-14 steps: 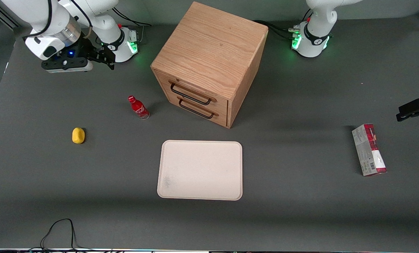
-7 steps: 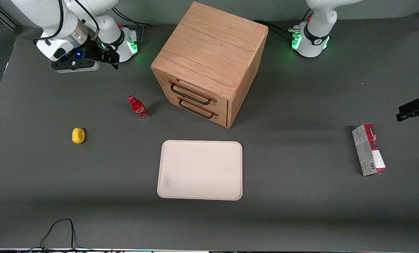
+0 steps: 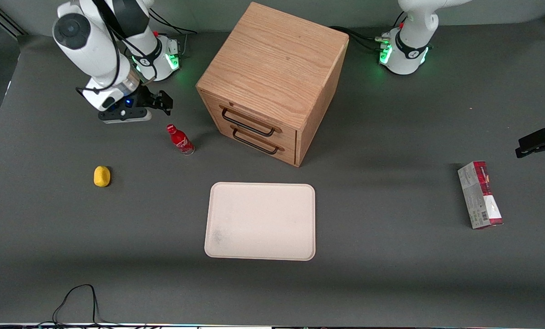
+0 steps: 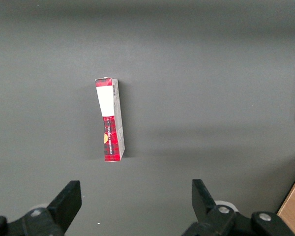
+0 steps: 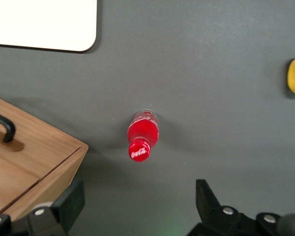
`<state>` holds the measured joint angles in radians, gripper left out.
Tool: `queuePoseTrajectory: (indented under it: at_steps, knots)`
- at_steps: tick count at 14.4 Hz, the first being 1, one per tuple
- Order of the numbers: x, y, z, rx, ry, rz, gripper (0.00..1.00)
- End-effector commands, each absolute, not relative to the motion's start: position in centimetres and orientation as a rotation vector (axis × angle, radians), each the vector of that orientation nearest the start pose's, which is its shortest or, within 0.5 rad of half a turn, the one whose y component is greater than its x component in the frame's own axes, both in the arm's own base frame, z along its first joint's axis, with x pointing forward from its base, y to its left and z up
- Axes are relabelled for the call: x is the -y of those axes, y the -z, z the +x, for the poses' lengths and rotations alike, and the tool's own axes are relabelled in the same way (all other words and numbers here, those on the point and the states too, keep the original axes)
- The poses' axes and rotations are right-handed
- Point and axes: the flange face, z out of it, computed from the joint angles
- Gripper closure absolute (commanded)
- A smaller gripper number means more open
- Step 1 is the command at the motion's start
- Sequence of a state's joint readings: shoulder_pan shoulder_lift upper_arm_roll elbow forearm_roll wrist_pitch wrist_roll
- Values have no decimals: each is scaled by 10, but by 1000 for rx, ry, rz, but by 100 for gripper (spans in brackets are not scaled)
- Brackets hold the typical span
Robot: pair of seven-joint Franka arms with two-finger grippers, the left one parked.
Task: Place coke bottle on tray
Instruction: 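Move the open right gripper over the red Coca-Cola bottle, then lower the right gripper and close it around the bottle's body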
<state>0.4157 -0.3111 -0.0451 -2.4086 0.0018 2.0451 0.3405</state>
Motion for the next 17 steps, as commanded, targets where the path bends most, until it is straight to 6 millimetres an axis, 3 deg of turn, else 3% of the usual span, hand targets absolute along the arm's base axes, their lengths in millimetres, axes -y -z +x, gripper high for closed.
queuePoseTrajectory:
  at_steps: [1, 9, 14, 17]
  knots:
    - [-162, -406, 408, 25, -67, -3129, 0]
    - [-164, -345, 410, -14, -61, -3136, 0]
    - [-178, -324, 403, -1, -59, -3139, 0]
    - [-177, -325, 403, -3, -58, -3138, 0]
